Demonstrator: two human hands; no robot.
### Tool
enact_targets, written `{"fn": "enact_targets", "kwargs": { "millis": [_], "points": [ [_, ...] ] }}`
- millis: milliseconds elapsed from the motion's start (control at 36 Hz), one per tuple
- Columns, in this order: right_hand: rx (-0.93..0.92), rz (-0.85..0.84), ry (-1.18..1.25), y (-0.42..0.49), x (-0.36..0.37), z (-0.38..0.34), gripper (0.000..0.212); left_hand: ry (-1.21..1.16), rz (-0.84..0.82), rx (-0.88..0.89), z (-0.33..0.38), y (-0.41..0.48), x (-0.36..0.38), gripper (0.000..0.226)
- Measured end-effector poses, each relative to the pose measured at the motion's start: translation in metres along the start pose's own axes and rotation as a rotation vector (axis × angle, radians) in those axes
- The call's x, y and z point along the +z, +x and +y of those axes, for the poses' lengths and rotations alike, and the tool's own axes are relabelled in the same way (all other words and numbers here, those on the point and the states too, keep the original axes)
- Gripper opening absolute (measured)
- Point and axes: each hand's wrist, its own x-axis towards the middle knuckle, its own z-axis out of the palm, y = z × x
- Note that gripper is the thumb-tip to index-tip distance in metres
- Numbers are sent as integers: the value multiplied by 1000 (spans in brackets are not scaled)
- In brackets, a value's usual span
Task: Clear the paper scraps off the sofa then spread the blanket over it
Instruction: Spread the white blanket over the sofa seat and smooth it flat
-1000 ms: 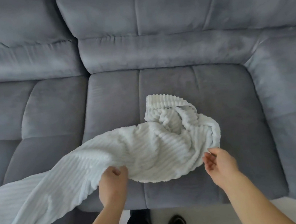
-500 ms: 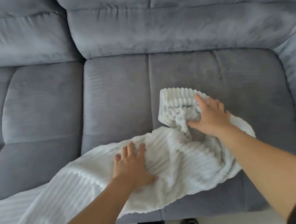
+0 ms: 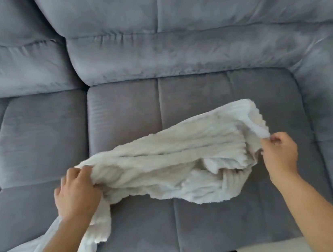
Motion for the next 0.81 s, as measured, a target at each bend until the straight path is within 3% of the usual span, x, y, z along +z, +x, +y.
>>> {"fn": "enact_targets", "kwargs": {
  "millis": [56, 111, 222, 306, 417, 500, 583, 722, 806],
  "points": [
    [142, 8, 98, 0, -8, 15, 4, 183, -245, 13, 3, 12, -17, 56],
    [285, -16, 170, -1, -11, 34, 4, 311, -361, 73, 15, 19, -25, 64],
    [413, -20, 212, 3, -6, 62, 5, 208, -121, 205, 62, 18, -31, 64],
    [421, -39, 228, 11, -1, 64, 8, -30, -34, 361, 114, 13, -23, 48],
    [359, -140, 368, 27, -4, 48, 7, -382, -92, 494, 199, -2, -5, 35],
    [261, -220, 401, 34, -20, 29, 7, -539, -233, 495, 258, -16, 10, 62],
    [160, -387, 413, 36, -38, 12, 5, -533, -333, 541, 303, -29, 20, 85],
    [119, -600, 468, 41, -74, 24, 16, -440, -439, 499, 356, -52, 35, 42],
    [149, -699, 554, 47, -88, 40, 22, -686, -455, 394, 373, -65, 34, 25]
  ]
}}
